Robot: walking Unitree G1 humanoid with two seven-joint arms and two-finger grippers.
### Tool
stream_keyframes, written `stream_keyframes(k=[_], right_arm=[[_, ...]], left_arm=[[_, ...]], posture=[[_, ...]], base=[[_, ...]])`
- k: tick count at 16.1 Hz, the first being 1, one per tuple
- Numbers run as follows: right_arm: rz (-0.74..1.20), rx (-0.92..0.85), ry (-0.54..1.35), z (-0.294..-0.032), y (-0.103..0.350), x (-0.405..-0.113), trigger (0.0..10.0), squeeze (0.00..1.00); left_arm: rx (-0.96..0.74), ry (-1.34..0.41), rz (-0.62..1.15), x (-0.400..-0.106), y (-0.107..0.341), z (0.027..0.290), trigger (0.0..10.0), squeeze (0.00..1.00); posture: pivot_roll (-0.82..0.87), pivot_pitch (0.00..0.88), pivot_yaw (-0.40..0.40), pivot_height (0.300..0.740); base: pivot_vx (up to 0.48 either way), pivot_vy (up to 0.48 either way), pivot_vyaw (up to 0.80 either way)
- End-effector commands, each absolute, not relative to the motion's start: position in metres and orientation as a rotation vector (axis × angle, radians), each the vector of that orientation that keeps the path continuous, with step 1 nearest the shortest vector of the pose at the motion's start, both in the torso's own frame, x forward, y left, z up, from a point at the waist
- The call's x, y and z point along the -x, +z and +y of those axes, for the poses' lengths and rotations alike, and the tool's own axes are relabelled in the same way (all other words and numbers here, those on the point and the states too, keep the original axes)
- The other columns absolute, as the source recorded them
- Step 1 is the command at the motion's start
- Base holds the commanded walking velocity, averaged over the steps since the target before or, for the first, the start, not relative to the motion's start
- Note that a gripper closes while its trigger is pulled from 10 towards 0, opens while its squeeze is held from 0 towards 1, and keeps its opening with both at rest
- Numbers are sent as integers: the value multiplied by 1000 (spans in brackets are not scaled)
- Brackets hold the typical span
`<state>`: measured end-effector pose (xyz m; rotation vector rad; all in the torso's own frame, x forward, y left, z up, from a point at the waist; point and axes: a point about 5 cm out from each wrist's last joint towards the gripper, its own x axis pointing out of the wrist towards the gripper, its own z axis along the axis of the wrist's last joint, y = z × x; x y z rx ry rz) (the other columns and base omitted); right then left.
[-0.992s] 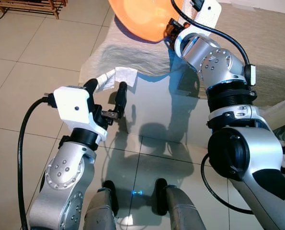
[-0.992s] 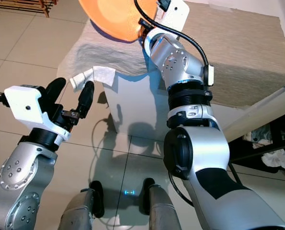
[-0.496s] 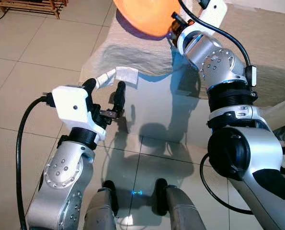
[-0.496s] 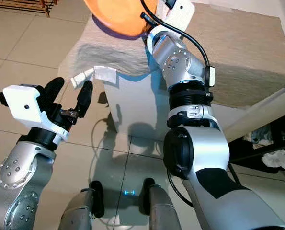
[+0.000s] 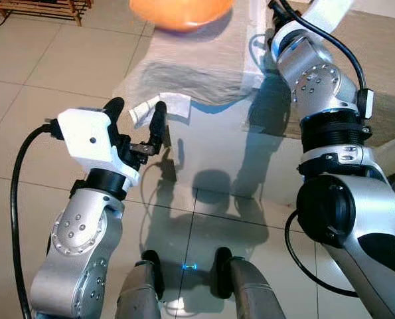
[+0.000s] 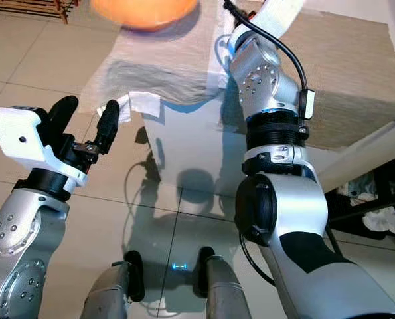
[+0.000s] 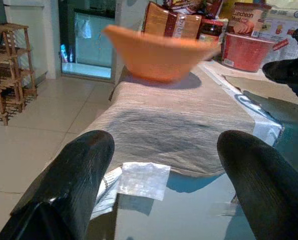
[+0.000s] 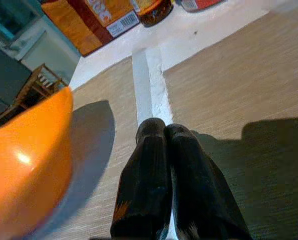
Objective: Setting the table
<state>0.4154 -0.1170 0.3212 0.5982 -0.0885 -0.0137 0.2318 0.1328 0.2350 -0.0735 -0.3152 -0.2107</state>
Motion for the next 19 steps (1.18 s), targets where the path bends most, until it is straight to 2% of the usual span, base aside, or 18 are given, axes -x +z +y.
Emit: stream_keyframes(k=[1,2,4,5,7,11,16,19], right_arm=[[-150,-574,-34,-123,330,-412,0,0],[-177,-547,-35,-123,333,-411,353,0],[-235,-496,-42,-126,338,-409,7451,0],[-310,-423,-40,-127,343,-404,10000,0],[-405,-371,-40,-129,352,-397,10000,0],[-527,-381,192,-110,352,-375,10000,0],[-590,-413,475,-88,335,-343,10000,0],[-623,-427,554,-86,340,-337,10000,0]], left_arm=[[67,-221,-322,-229,238,132,10000,0],[65,-222,-321,-229,238,133,10000,0],[67,-211,-321,-231,238,135,10000,0],[63,-191,-329,-233,240,139,10000,0],[54,-154,-348,-234,244,145,10000,0],[58,-98,-371,-239,249,159,10000,0],[103,-97,-339,-243,240,163,10000,0],[118,-114,-371,-242,243,163,10000,0]], posture=[[-28,276,-39,740],[-28,273,-38,740],[-29,270,-39,740],[-25,265,-40,740],[-27,258,-39,740],[-25,232,-39,740],[-15,190,-36,740],[-21,175,-39,740]], base=[[0,0,0],[0,0,0],[0,0,0],[0,0,0],[0,0,0],[0,0,0],[0,0,0],[219,0,527]])
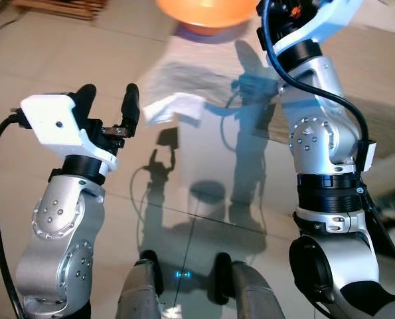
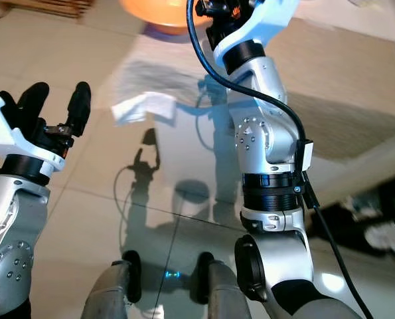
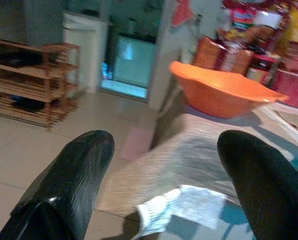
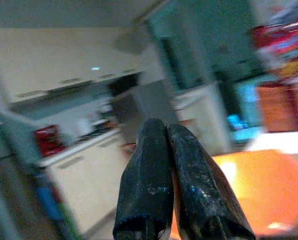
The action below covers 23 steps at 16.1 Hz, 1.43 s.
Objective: Setting the table
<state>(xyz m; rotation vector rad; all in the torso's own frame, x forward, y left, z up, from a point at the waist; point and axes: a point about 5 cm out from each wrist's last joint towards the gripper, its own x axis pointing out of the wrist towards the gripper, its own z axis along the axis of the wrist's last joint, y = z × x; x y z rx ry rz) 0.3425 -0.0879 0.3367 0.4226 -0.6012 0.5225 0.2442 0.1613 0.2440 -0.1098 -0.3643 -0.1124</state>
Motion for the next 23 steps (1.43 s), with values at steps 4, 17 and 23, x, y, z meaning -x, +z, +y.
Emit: stream_keyframes(k=[4,17,23], right_arm=[[-619,-385,580,-81,342,-335,10000,0],[-562,-381,539,-94,336,-340,10000,0],[-491,-249,392,-114,342,-352,10000,867]], left_arm=[[106,-129,-387,-246,246,164,10000,0],[100,-214,-388,-253,242,149,10000,0],[95,-191,-409,-254,247,152,10000,0]], posture=[[-23,164,-28,740],[-45,137,-17,740],[-51,136,-22,740]], base=[[377,0,400],[395,0,-223],[132,0,-133]])
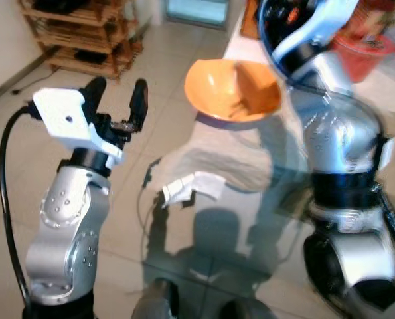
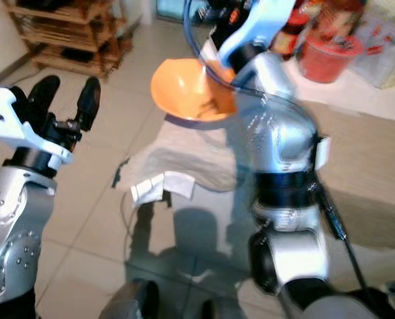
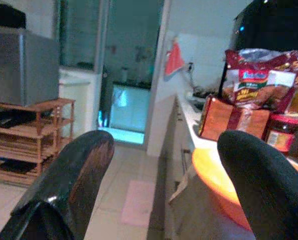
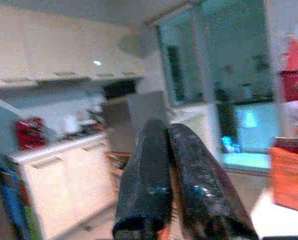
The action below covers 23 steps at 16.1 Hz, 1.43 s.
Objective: Setting the table
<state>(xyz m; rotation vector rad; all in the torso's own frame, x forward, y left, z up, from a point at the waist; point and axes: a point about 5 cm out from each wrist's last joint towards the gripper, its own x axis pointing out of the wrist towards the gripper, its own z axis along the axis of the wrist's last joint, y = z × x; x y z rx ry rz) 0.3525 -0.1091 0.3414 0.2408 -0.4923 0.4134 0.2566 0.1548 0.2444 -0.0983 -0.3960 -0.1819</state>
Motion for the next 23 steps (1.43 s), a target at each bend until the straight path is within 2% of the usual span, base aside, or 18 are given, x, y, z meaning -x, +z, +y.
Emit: stream_keyframes(k=[1,3,8,9,10,14,18,19,20,23], right_arm=[[-443,-184,299,-129,342,-360,10000,1000],[-405,-145,230,-142,342,-366,10000,1000],[-237,-92,178,-148,323,-376,10000,1000],[-180,-94,157,-150,315,-380,10000,1000],[-173,-89,146,-152,316,-380,10000,1000],[-93,-64,89,-166,311,-384,10000,1000],[-68,-102,107,-163,309,-383,10000,1000],[-60,-164,128,-163,315,-383,10000,1000],[-49,-201,139,-166,322,-384,10000,0],[-34,-264,170,-173,335,-385,10000,0]], left_arm=[[89,-180,-409,-253,247,155,10000,0],[84,-172,-402,-252,245,157,10000,0],[72,-173,-372,-249,239,156,10000,0],[63,-184,-353,-247,234,156,3137,0],[71,-188,-354,-246,233,156,0,0],[77,-198,-343,-243,231,157,0,0],[74,-202,-329,-242,229,155,0,0],[79,-194,-307,-238,227,153,10000,0],[85,-189,-293,-235,225,151,10000,0],[96,-186,-284,-232,224,150,10000,0]], posture=[[-49,142,-26,740],[-54,149,-31,740],[-57,163,-32,740],[-57,168,-30,740],[-56,173,-30,740],[-62,182,-32,740],[-76,218,-33,740],[-90,269,-37,740],[-89,278,-38,740],[-83,288,-41,740]], base=[[0,0,0],[0,0,0],[0,0,0],[0,0,0],[0,0,0],[0,0,0],[0,0,0],[0,0,0],[0,0,0],[0,0,0]])
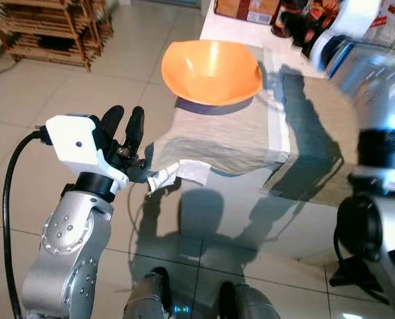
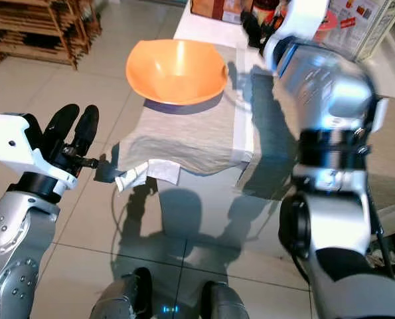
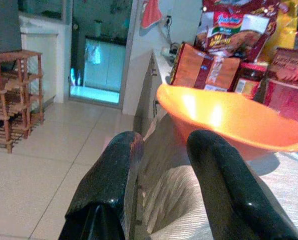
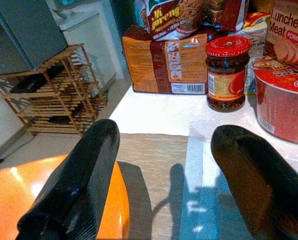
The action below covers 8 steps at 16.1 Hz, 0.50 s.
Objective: Setting the table
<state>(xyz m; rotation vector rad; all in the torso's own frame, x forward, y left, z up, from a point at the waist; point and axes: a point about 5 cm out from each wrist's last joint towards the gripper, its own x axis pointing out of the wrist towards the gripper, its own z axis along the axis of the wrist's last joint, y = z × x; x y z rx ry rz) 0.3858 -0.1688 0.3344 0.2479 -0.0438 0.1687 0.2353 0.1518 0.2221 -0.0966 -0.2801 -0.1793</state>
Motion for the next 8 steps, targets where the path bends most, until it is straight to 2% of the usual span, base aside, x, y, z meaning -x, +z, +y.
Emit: stream_keyframes(k=[1,2,5,8], right_arm=[[-39,-289,195,-173,339,-384,10000,722],[-9,-297,246,-172,340,-383,10000,1000],[77,-317,291,-171,336,-381,10000,1000],[141,-466,362,-172,334,-379,10000,1000]], left_arm=[[96,-185,-282,-231,224,150,10000,0],[96,-184,-278,-231,223,150,10000,0],[97,-184,-270,-230,223,149,10000,0],[102,-192,-267,-230,222,145,10000,0]], posture=[[-83,287,-43,740],[-82,289,-43,740],[-86,288,-42,740],[-85,286,-39,740]], base=[[0,0,0],[0,0,0],[0,0,0],[0,0,0]])
